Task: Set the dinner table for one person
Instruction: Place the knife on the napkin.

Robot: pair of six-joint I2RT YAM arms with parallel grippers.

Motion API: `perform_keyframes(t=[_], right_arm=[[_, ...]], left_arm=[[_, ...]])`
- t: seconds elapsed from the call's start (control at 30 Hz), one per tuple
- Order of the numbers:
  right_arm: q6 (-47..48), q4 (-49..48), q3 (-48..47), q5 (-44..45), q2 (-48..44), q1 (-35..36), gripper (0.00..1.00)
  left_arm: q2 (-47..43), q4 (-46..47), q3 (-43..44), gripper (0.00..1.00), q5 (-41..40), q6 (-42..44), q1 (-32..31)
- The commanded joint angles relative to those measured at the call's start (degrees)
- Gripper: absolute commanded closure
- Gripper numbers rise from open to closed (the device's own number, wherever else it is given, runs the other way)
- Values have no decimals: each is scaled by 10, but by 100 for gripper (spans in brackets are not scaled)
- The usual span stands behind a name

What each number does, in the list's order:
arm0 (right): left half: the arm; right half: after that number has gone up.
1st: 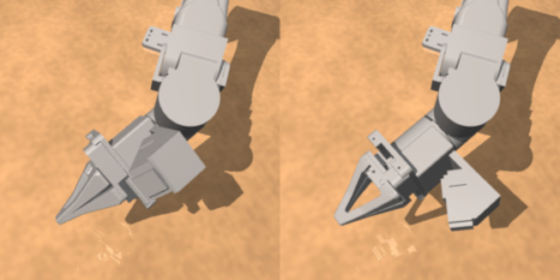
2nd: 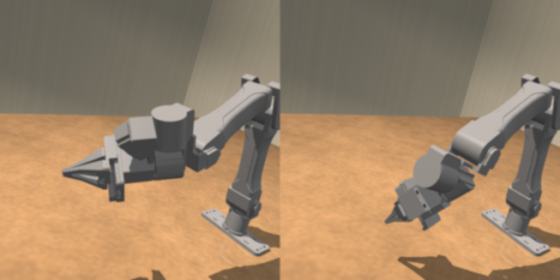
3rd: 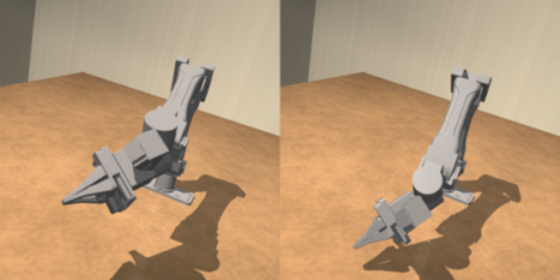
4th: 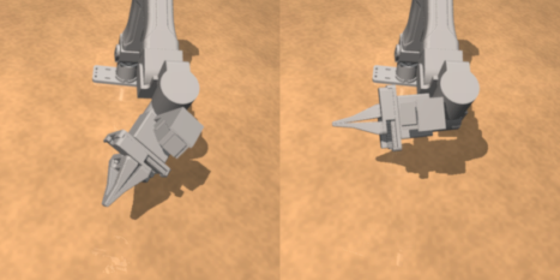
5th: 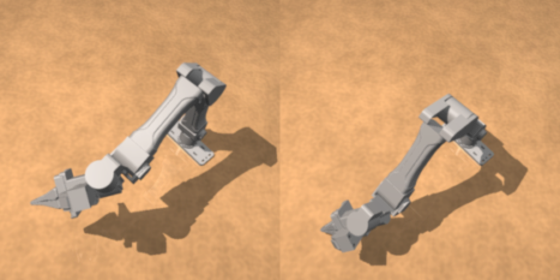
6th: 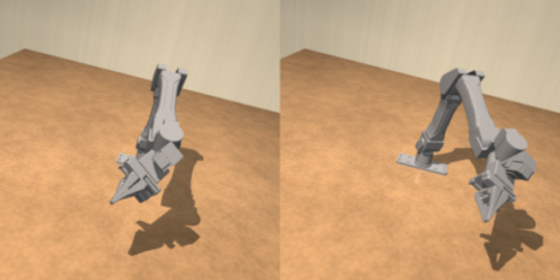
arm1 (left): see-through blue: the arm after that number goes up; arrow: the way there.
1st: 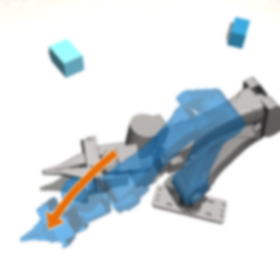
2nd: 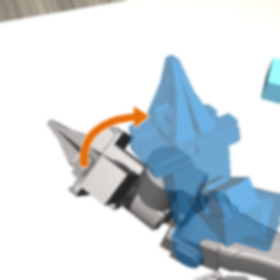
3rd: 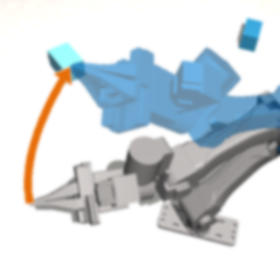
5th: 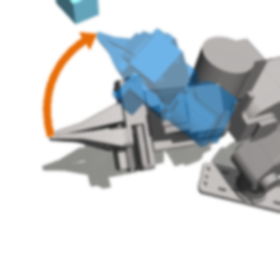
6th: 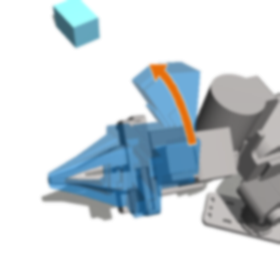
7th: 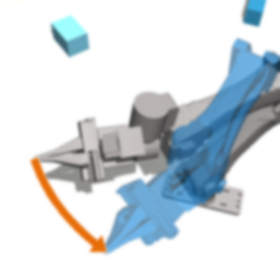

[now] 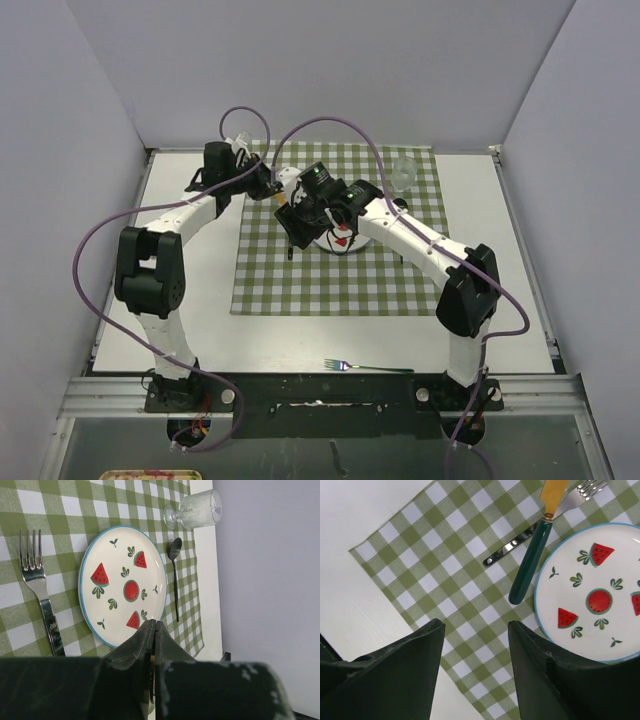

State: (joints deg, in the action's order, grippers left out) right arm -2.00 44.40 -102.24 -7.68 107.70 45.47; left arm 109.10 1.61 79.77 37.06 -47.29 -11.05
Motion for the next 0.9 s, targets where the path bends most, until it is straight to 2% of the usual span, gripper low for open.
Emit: perform_keyframes(t=[0.0,0.57,0.87], right_arm=[[32,-37,-34,60,11,4,47],[48,-69,-41,70,37,1,55],[49,-65,-53,57,38,-3,76]], left_arm=[[-66,48,14,100,-4,-8,-1],[-91,49,7,100,34,-39,-11],[-85,39,4,100,44,-22,-13]])
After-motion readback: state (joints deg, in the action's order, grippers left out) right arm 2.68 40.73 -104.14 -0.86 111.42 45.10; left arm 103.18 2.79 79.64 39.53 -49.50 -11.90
